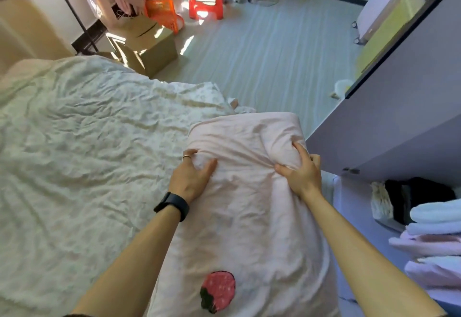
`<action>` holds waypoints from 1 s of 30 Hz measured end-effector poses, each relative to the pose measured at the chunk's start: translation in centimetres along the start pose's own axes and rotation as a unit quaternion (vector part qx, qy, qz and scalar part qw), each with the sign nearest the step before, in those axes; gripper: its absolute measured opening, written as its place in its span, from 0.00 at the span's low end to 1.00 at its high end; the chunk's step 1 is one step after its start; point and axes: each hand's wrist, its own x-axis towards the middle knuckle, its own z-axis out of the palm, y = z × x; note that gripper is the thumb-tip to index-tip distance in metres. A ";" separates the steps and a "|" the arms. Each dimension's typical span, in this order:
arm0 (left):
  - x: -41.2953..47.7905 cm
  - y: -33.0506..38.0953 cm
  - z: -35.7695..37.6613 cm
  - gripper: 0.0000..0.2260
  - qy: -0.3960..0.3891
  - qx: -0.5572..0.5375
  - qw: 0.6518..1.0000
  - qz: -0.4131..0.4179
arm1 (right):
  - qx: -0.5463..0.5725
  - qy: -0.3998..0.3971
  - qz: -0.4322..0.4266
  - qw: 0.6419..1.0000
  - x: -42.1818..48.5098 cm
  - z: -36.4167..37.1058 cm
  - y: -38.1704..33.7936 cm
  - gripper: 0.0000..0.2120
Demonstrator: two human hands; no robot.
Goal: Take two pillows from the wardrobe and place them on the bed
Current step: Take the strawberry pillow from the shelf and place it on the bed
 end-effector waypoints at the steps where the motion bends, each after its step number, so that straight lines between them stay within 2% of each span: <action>1: 1.6 1.3 -0.1 0.29 0.006 0.002 1.000 0.002 | 0.004 0.001 -0.008 1.000 2.1 -0.2 -0.7 0.39; 8: 15.0 11.7 0.2 0.27 0.096 -0.005 0.995 0.013 | 0.036 -0.010 -0.077 0.996 20.2 -1.3 -7.0 0.37; 16: 28.7 20.7 1.5 0.26 0.173 -0.042 0.983 -0.046 | 0.030 -0.065 -0.153 0.986 40.1 -1.2 -14.6 0.38; 24: 41.1 25.0 -0.2 0.25 0.205 -0.061 0.974 -0.079 | 0.018 -0.105 -0.190 0.976 54.1 2.3 -21.7 0.37; 30: 51.6 29.2 -2.2 0.26 0.204 -0.069 0.973 -0.077 | 0.022 -0.101 -0.201 0.974 64.0 3.7 -27.0 0.37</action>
